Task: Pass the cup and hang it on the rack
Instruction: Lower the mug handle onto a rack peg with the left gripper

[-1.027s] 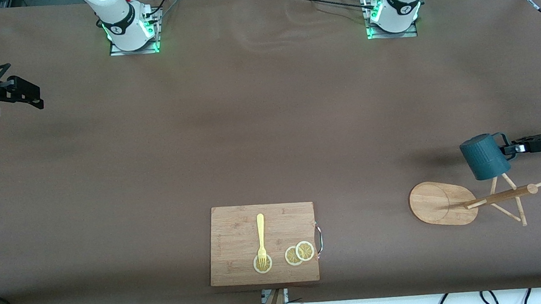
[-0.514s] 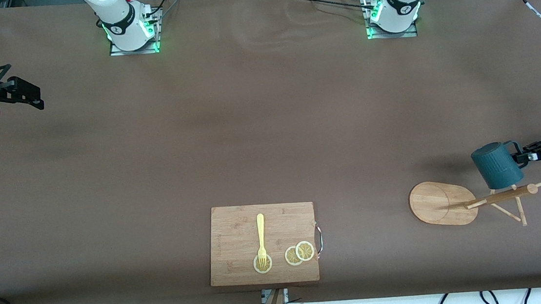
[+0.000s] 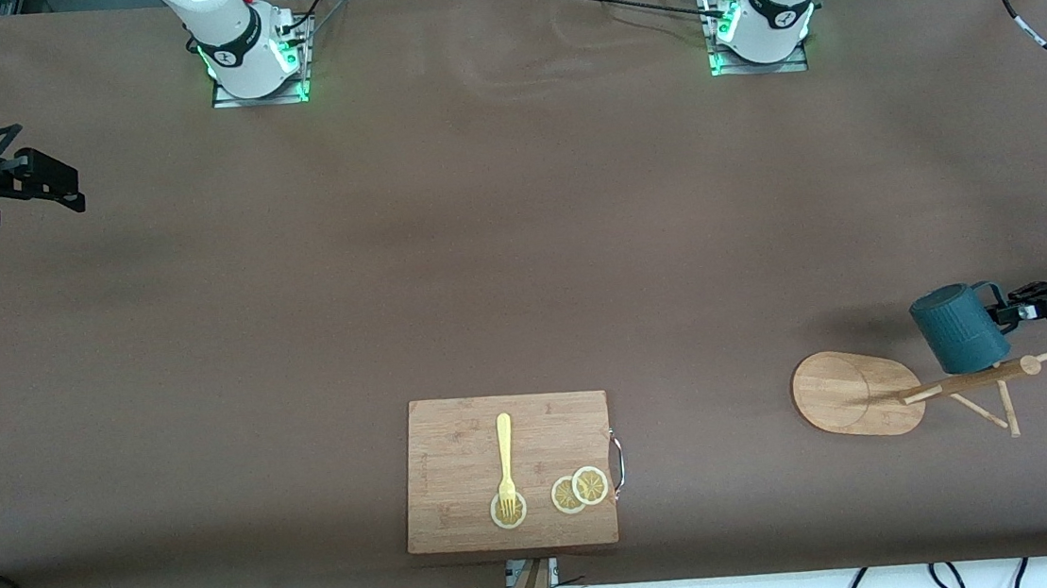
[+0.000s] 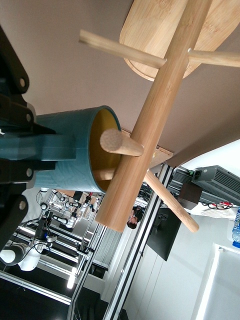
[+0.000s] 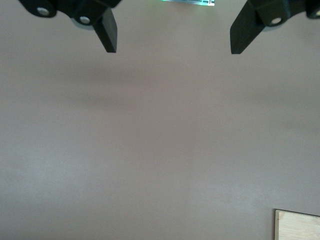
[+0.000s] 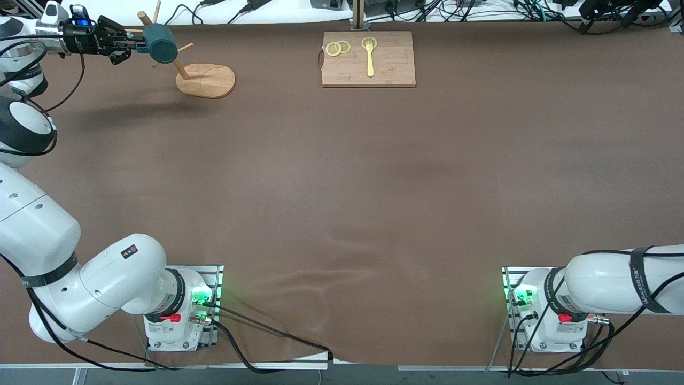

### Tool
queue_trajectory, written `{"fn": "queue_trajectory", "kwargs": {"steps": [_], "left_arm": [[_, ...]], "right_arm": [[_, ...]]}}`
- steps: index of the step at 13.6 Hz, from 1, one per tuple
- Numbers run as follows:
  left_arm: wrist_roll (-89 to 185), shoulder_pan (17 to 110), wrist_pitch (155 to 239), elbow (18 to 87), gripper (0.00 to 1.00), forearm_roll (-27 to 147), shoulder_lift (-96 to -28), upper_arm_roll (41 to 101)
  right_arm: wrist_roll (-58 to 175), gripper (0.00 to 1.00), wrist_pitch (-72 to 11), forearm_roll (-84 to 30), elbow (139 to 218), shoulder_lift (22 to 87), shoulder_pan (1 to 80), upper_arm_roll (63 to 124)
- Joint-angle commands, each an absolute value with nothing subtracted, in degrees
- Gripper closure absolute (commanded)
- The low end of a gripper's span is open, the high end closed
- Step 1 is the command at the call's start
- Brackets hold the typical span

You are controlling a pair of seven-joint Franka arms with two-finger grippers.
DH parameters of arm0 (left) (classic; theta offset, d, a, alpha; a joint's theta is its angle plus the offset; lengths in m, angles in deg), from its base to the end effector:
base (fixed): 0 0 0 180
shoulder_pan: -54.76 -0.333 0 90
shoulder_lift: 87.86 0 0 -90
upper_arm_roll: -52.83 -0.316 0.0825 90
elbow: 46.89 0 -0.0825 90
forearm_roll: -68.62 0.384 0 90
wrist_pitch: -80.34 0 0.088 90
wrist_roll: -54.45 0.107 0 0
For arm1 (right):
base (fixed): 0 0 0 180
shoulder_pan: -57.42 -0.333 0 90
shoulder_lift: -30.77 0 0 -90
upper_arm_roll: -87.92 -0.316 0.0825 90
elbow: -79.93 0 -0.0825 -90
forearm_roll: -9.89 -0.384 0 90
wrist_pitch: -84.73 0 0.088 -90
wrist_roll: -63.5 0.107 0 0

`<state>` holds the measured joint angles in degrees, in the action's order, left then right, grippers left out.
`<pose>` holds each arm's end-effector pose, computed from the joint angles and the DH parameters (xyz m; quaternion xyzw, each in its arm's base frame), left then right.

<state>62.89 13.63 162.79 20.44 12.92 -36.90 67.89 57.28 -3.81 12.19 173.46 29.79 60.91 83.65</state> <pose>0.6598 0.2798 0.2985 0.7660 0.2103 -0.0696 0.6035 0.5447 0.0034 0.6029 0.9973 0.0612 -0.0359 0.0190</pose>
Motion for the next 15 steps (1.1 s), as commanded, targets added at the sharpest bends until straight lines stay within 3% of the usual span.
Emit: {"fn": "queue_trajectory", "kwargs": {"steps": [1,3,5,6,7,11,15], "left_arm": [[61.66,13.81,161.73,17.62,0.89,13.16,-35.56,67.68],[61.66,13.54,161.64,17.62,0.88,13.16,-35.39,67.68],[61.66,13.54,161.64,17.54,0.55,12.99,-35.12,67.60],[61.66,13.54,161.55,17.62,0.15,12.99,-35.21,67.60],[61.66,13.54,161.55,17.54,0.00,12.90,-35.12,67.60],[61.48,13.89,157.96,15.17,0.00,14.30,-35.73,66.55],[61.48,17.05,152.16,10.16,0.00,27.55,-39.50,67.16]], "right_arm": [[56.38,0.00,-3.42,12.00,172.12,30.51,61.20,83.43],[56.38,0.00,-3.42,12.00,172.12,30.51,61.20,83.43],[56.38,0.00,-3.42,11.91,172.12,30.51,61.20,83.43],[56.38,0.00,-3.42,11.91,172.12,30.51,61.20,83.43],[56.38,0.00,-3.42,11.91,172.12,30.51,61.20,83.43],[56.38,0.00,-3.33,11.91,172.12,30.51,61.20,83.43],[56.38,0.00,-3.42,11.91,172.12,30.51,61.20,83.43]]}}
